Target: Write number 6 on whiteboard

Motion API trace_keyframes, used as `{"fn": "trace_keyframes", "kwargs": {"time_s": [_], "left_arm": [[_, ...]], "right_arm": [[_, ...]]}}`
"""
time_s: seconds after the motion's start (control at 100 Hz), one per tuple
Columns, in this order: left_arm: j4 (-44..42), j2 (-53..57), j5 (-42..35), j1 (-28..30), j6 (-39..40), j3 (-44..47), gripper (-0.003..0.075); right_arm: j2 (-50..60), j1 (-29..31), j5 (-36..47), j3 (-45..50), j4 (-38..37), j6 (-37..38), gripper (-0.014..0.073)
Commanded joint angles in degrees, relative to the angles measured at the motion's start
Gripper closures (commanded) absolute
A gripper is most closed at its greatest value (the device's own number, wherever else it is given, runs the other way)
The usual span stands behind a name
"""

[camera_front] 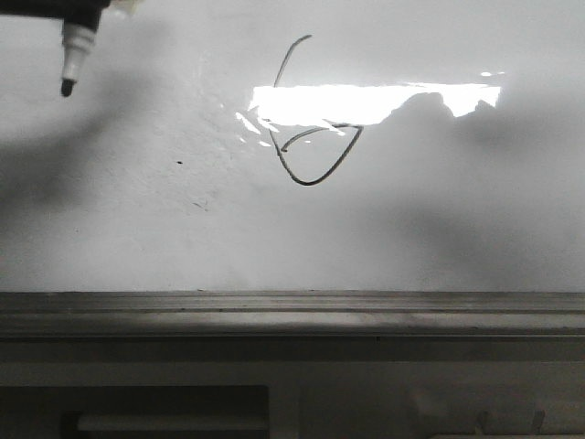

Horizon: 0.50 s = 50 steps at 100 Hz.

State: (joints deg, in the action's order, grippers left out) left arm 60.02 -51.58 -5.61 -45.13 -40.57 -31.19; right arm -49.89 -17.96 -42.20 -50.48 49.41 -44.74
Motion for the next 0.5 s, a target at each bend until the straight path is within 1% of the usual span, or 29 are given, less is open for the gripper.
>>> {"fn": "trace_keyframes", "kwargs": {"time_s": [0.0, 0.13, 0.23, 0.49], "left_arm": [[5.02, 0.88, -7.81, -0.17, 1.03, 0.68, 0.0741], [5.34, 0.1, -9.59, -0.17, 1.03, 1.2, 0.0741], [7.89, -0.94, -10.9, -0.17, 1.03, 1.2, 0.0741], [8.46, -4.28, -10.9, -0.17, 0.81, 1.2, 0.0741]], "right_arm": [[2.59, 0.45, 5.16, 0.35, 2.67, 0.18, 0.0156], [3.63, 0.45, 6.24, 1.9, 2.77, 0.32, 0.0157], [3.63, 0.45, 6.24, 2.0, 2.89, 0.62, 0.0156], [3.63, 0.45, 6.24, 2.0, 2.89, 0.62, 0.0156]]}}
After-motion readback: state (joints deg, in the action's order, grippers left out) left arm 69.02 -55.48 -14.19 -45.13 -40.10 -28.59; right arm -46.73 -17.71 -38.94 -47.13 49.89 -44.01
